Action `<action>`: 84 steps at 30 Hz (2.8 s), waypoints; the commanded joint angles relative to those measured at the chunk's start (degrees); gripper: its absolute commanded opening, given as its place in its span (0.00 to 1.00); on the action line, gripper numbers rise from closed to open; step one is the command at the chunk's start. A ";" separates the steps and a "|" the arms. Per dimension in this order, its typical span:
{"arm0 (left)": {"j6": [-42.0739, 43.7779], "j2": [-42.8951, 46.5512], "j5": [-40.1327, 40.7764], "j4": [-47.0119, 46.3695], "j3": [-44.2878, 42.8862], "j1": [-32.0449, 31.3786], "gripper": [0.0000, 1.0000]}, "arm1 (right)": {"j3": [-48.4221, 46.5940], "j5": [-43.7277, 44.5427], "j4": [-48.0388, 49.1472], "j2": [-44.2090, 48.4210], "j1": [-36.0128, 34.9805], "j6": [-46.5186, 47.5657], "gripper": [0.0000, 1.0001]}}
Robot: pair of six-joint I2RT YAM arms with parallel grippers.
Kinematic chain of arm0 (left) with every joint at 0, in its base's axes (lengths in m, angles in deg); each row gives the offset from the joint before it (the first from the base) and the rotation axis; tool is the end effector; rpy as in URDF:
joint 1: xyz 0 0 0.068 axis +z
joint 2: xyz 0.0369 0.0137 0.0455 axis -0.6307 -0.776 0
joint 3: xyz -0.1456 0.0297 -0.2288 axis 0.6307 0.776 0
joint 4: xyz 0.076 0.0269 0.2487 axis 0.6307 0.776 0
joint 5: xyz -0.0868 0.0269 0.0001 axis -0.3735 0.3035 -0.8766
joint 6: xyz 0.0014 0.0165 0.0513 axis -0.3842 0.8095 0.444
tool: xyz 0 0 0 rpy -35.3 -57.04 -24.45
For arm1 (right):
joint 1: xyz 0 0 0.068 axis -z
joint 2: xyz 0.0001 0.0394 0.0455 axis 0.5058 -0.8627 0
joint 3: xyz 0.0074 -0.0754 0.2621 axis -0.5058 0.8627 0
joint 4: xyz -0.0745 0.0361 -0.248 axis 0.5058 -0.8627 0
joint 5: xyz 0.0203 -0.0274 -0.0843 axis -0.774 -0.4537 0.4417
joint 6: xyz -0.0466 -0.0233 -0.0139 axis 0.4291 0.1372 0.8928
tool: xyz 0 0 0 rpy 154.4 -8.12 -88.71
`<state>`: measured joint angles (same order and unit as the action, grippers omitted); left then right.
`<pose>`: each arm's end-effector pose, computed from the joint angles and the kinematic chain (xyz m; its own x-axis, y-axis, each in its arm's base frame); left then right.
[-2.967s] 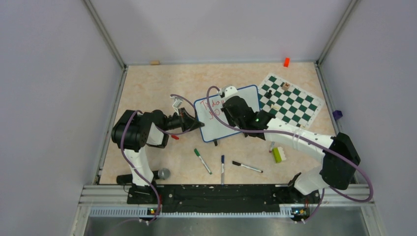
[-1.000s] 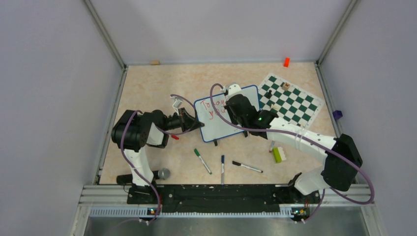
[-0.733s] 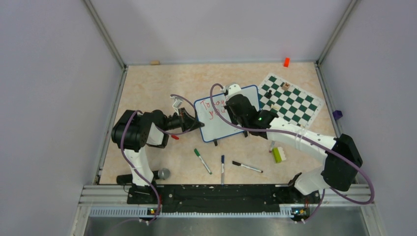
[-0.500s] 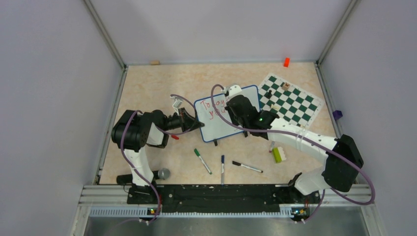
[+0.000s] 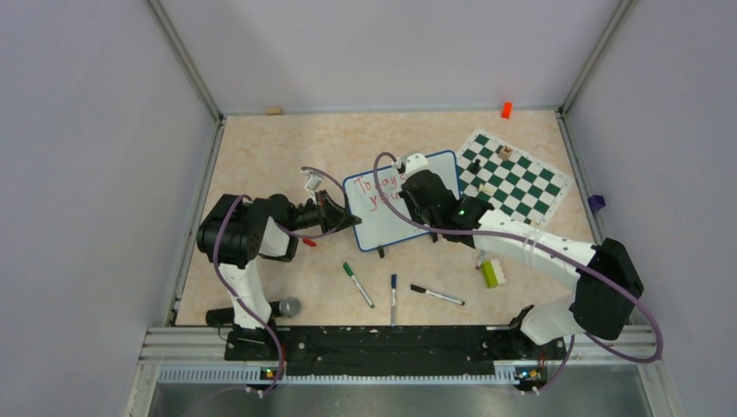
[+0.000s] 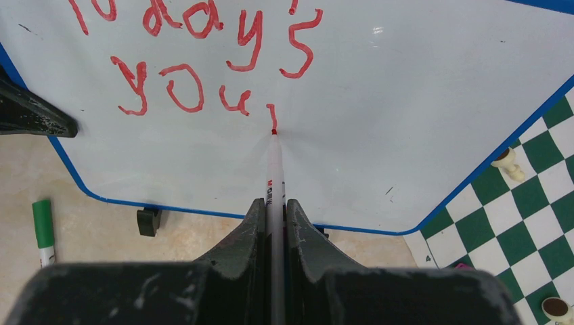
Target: Write a sentence on the whiteboard
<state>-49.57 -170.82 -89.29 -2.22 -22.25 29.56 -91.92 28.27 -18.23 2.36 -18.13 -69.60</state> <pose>0.2856 -0.0811 0.1338 -0.5713 -0.1681 -0.8033 0.7854 0.1721 -0.5946 0.2155 0.2231 0.2778 -0.5013 -0.3436 -0.7941 -0.4221 0.8983 -0.1223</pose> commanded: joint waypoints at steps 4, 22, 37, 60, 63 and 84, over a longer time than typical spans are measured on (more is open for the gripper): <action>2.26 0.65 -2.19 -5.91 -0.10 -0.30 0.00 | -2.36 0.73 1.26 0.64 0.59 0.05 0.00; 2.20 0.62 -2.31 -5.92 -0.05 -0.30 0.00 | -5.61 4.13 1.54 -2.00 0.78 1.25 0.00; 2.32 0.75 -2.32 -5.92 0.00 -0.30 0.00 | -5.39 4.14 1.13 0.02 1.27 1.02 0.00; 2.30 0.92 -2.21 -5.83 0.08 -0.30 0.00 | 0.97 -4.28 -0.68 7.61 3.33 -1.50 0.00; 2.26 0.88 -2.07 -5.83 0.00 -0.30 0.00 | 2.71 -5.24 -1.01 8.55 2.49 -2.53 0.00; 2.12 0.81 -2.22 -6.01 -0.01 -0.25 0.00 | 10.31 7.82 10.16 8.19 -6.82 -9.44 0.00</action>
<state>-49.57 -170.82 -89.33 -2.35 -22.25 29.54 -81.06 33.50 -12.24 10.71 -24.27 -79.04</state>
